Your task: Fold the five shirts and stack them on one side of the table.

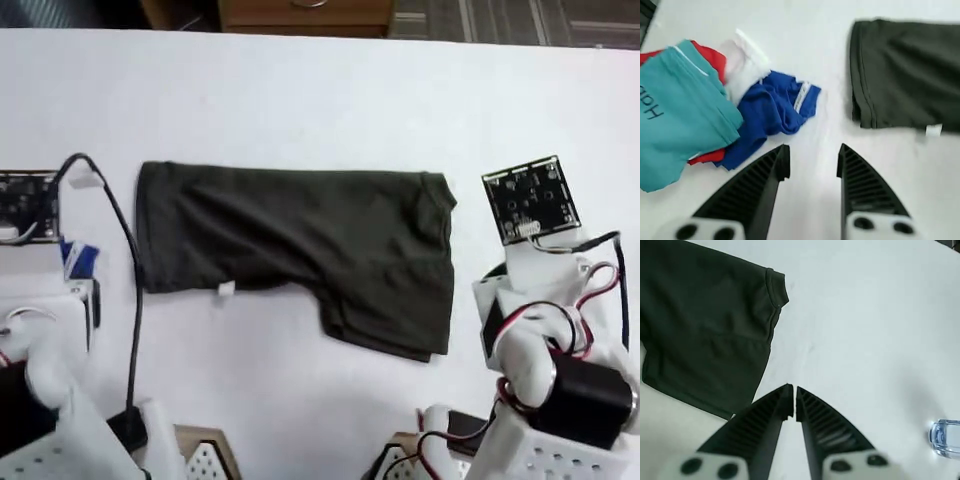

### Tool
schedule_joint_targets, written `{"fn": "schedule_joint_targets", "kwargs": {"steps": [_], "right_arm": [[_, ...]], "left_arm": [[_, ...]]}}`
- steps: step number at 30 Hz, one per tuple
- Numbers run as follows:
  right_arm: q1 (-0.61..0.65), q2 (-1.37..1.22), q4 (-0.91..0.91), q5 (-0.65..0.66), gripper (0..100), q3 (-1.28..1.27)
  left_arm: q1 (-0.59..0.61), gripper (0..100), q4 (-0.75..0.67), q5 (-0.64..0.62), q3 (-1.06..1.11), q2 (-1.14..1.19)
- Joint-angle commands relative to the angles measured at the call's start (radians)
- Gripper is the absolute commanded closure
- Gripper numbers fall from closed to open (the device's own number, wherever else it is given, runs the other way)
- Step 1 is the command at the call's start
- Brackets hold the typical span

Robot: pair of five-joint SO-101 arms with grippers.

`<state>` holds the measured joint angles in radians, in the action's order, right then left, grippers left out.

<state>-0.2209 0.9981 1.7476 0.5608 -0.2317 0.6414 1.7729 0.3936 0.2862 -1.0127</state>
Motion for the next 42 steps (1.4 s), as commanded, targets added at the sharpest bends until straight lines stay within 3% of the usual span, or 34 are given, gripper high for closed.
{"fn": "schedule_joint_targets", "kwargs": {"steps": [1, 3, 7, 13, 18, 26, 30, 33, 38, 42], "right_arm": [[-0.004, 0.004, -0.016, -0.008, 98.0, -0.054], [-0.008, 0.004, -0.012, 0.009, 98.0, -0.137], [-0.021, 0.013, 0.019, 0.169, 98.0, -0.310], [-0.150, 0.013, -0.001, 0.377, 98.0, -0.345], [-0.114, 0.012, -0.033, 0.470, 98.0, -0.411], [-0.008, 0.005, -0.205, 0.397, 98.0, -0.468], [0.054, 0.005, -0.259, 0.322, 98.0, -0.474], [0.096, 0.005, -0.300, 0.288, 98.0, -0.508], [0.110, 0.005, -0.351, 0.281, 98.0, -0.535], [0.111, 0.004, -0.410, 0.279, 98.0, -0.534]], "left_arm": [[0.009, 82, 0.012, 0.041, 0.051, -0.003], [0.009, 82, 0.012, 0.040, 0.091, -0.003], [0.018, 82, 0.015, 0.043, 0.189, -0.005], [0.089, 82, 0.015, 0.044, 0.292, -0.005], [0.095, 82, 0.014, 0.046, 0.306, -0.005], [0.086, 82, -0.060, 0.038, 0.306, 0.003], [-0.006, 82, -0.137, 0.037, 0.308, 0.005], [-0.089, 83, -0.158, -0.043, 0.308, 0.005], [-0.241, 97, -0.249, -0.170, 0.315, 0.005], [-0.345, 97, -0.391, -0.192, 0.432, 0.005]]}}
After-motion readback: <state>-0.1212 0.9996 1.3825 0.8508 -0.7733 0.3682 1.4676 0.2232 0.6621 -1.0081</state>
